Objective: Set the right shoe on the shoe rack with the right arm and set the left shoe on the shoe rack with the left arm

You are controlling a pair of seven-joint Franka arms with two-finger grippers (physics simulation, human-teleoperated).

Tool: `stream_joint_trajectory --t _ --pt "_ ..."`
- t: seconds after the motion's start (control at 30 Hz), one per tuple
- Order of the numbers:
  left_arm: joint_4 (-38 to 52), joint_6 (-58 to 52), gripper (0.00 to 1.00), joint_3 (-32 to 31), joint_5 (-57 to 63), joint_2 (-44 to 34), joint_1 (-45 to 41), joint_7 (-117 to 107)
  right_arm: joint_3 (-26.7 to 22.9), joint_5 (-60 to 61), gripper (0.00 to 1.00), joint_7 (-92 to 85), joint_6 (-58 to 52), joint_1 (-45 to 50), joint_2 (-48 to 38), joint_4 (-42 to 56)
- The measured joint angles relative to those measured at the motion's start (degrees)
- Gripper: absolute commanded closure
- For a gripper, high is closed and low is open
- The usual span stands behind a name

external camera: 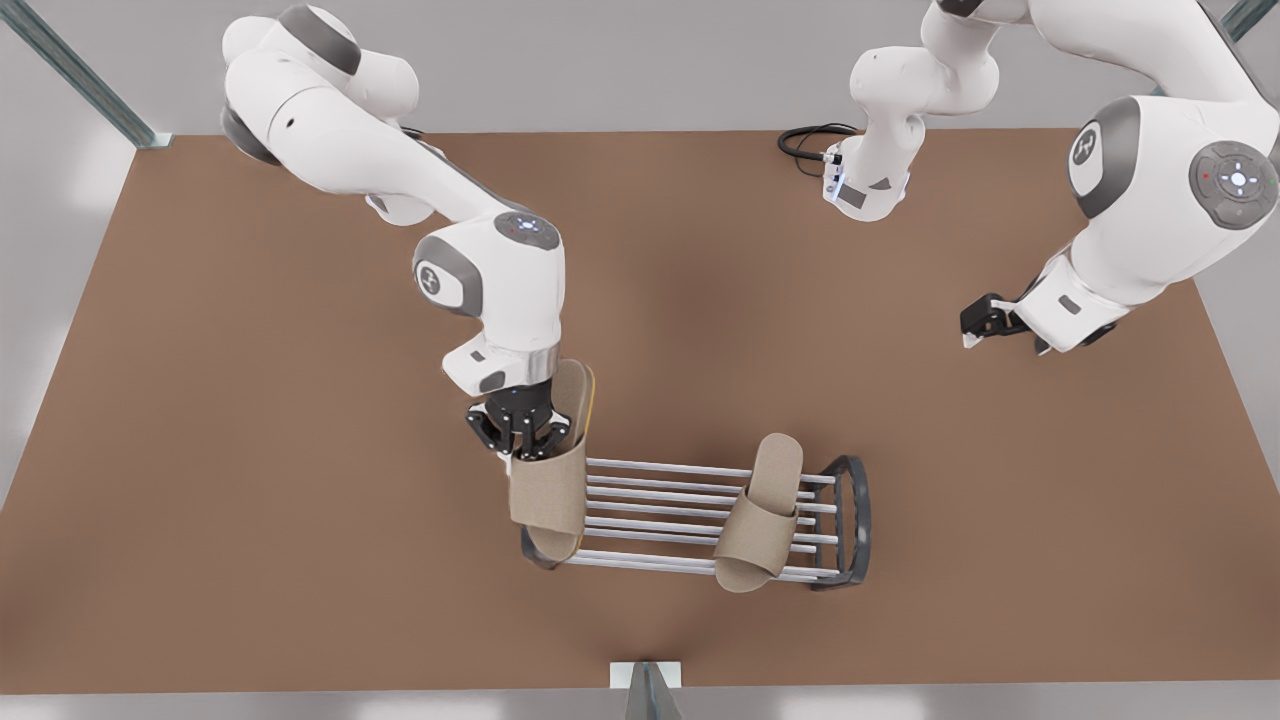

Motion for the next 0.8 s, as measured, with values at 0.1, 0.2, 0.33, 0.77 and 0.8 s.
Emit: stream_joint_trajectory --t 0.1,0.2,0.33,0.77,0.8 --pt "-0.08 0.04 0.0 -0.04 0.06 -0.08 0.03 1.33 -7.23 -1.86 0.79 3.4 1.0 6.59 0.12 2.62" --pt "-0.08 -0.03 0.0 -0.04 0.09 -0.12 0.08 2.45 -12.39 -2.9 0.79 6.31 2.87 10.83 0.7 4.55" --pt "-0.07 -0.11 0.0 -0.05 0.12 -0.1 0.05 3.68 -19.13 -3.39 0.79 9.88 4.88 18.68 3.06 8.6" --pt "-0.04 -0.34 0.0 0.04 0.37 0.23 0.14 6.23 -29.26 -3.59 0.79 18.29 6.68 29.08 8.26 13.18" --pt "-0.04 -0.32 0.0 0.04 0.38 0.22 0.13 6.36 -29.39 -3.6 0.79 18.75 6.71 29.32 8.52 13.07"
